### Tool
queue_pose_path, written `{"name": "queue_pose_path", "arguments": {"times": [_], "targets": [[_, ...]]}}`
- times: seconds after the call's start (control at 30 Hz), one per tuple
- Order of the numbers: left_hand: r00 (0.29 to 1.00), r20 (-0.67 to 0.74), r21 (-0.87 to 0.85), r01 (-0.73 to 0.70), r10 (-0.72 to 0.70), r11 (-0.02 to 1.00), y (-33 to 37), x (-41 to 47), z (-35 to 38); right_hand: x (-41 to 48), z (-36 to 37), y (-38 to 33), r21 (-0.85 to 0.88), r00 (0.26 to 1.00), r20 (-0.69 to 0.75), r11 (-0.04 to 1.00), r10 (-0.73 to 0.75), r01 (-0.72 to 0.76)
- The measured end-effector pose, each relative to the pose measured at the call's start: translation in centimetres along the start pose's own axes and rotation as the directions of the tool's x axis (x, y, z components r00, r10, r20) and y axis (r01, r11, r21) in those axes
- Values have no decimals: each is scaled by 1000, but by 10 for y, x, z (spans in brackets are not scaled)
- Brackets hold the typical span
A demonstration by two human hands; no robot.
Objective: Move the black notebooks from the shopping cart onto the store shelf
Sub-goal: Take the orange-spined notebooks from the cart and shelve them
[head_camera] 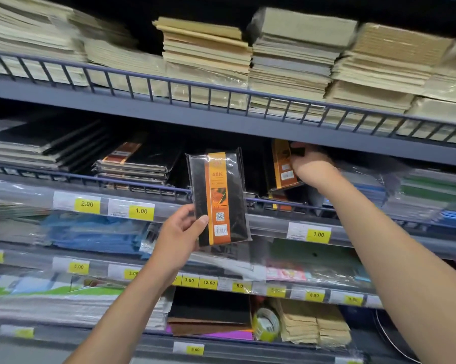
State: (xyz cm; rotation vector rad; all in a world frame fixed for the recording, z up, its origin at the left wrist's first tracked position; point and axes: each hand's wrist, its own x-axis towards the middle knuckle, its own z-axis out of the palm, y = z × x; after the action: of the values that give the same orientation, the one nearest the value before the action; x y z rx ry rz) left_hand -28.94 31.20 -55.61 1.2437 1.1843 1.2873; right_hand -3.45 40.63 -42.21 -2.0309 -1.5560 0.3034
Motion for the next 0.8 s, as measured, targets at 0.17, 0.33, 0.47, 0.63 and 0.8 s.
{"name": "queue_pose_path", "arguments": {"times": [0.17,0.33,0.47,0.63,0.8], "targets": [[1000,-9,-15,9,-9,1000,1,-1,3,12,21,9,-38,997,65,998,-38,40],[1000,-17,-22,20,-20,1000,3,-2,4,15,33,23,-96,998,63,995,6,0],[999,-32,-6,26,-26,1000,5,-4,5,15,41,27,-113,1000,22,994,7,-5],[999,-40,-22,31,-31,999,10,-8,7,12,44,30,-147,998,-2,987,-70,69],[999,-30,-49,32,-34,998,19,-17,11,-28,29,35,-29,921,-215,945,-324,326]]}}
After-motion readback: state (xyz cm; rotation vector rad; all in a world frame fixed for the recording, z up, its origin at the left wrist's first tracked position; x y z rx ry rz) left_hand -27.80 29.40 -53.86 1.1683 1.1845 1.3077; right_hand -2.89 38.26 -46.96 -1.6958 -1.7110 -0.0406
